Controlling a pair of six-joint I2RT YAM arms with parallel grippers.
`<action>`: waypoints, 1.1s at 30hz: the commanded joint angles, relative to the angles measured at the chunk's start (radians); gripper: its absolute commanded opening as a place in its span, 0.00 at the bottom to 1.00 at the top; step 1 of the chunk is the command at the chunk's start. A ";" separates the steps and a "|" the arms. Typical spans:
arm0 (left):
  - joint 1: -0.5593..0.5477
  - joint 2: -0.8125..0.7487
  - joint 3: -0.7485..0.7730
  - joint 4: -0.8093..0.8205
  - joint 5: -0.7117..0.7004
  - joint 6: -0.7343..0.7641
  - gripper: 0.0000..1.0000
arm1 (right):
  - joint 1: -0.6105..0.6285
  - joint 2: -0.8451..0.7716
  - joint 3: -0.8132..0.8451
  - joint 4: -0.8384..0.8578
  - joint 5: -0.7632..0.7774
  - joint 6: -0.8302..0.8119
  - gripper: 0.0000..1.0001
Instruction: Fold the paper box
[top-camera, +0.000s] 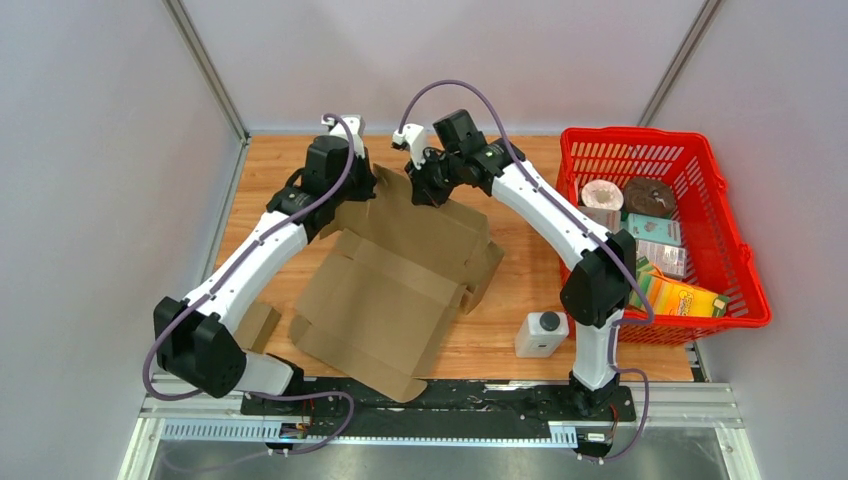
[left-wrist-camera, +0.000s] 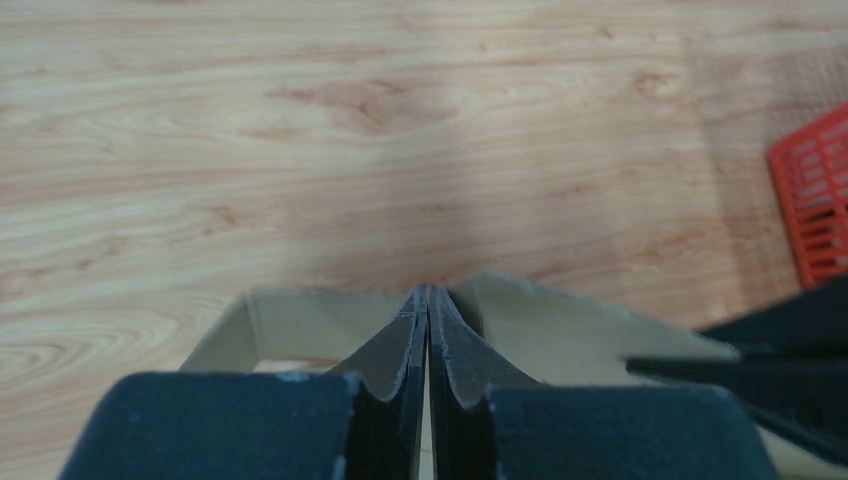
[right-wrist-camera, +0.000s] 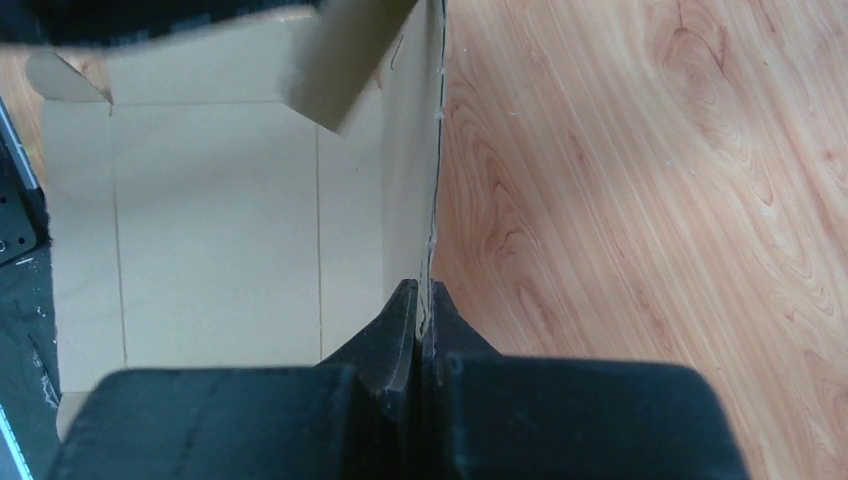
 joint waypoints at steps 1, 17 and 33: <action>-0.050 -0.007 -0.012 0.104 0.088 -0.090 0.10 | 0.007 -0.052 0.012 0.065 -0.046 0.014 0.00; 0.010 -0.166 -0.272 0.015 0.020 -0.067 0.30 | -0.007 -0.113 -0.070 0.034 0.035 -0.023 0.00; 0.098 0.111 -0.191 -0.118 -0.162 -0.095 0.28 | -0.030 -0.127 -0.083 0.042 -0.059 -0.029 0.00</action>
